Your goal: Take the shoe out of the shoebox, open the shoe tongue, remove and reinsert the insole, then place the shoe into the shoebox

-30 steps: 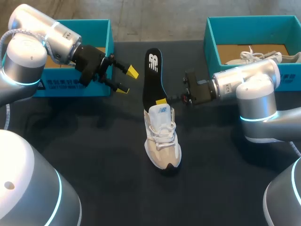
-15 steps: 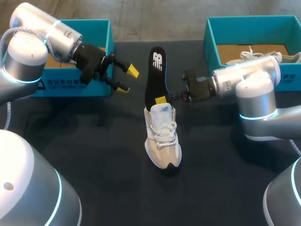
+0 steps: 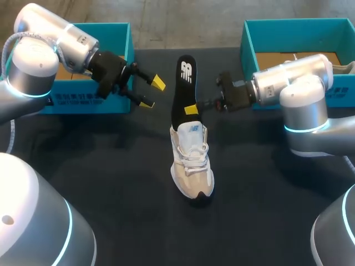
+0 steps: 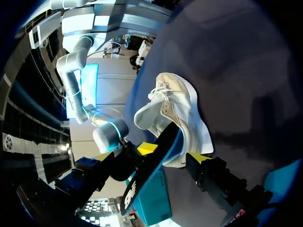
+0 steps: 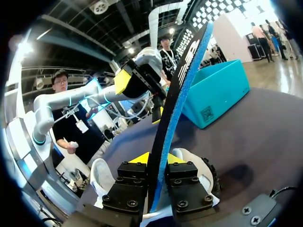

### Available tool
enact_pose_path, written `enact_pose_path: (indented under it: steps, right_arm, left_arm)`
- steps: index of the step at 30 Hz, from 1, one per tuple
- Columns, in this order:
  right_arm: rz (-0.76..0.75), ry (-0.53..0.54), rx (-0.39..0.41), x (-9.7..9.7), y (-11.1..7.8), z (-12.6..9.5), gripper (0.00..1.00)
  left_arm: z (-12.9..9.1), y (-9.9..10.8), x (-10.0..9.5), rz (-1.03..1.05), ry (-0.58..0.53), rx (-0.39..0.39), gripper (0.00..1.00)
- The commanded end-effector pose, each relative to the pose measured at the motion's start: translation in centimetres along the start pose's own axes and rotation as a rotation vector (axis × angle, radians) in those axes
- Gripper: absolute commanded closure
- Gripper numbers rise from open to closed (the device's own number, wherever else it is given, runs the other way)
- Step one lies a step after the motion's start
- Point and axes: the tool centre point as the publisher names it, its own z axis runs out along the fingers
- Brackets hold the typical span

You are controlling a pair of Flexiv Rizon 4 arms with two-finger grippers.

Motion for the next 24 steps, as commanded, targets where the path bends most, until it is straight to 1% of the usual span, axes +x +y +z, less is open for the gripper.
enact_pose_path:
  steps: [1, 11, 19, 24]
  right_arm:
    - [0.006, 0.016, 0.008, -0.7, 0.1, 0.4, 1.00]
    - [0.034, 0.033, 0.028, -0.2, -1.0, 1.1, 1.00]
    - [0.063, 0.036, 0.042, 0.4, -2.1, 1.2, 1.00]
    - [0.074, 0.038, 0.053, 0.7, -2.4, 1.1, 1.00]
  left_arm:
    - [0.9, 0.2, 0.1, -0.002, 0.000, -0.003, 0.00]
    - [0.6, 0.1, 0.0, 0.000, 0.047, 0.026, 0.00]
    - [0.4, 0.1, -0.1, 0.003, 0.046, 0.027, 0.00]
    - [0.4, 0.1, -0.1, 0.003, 0.044, 0.029, 0.00]
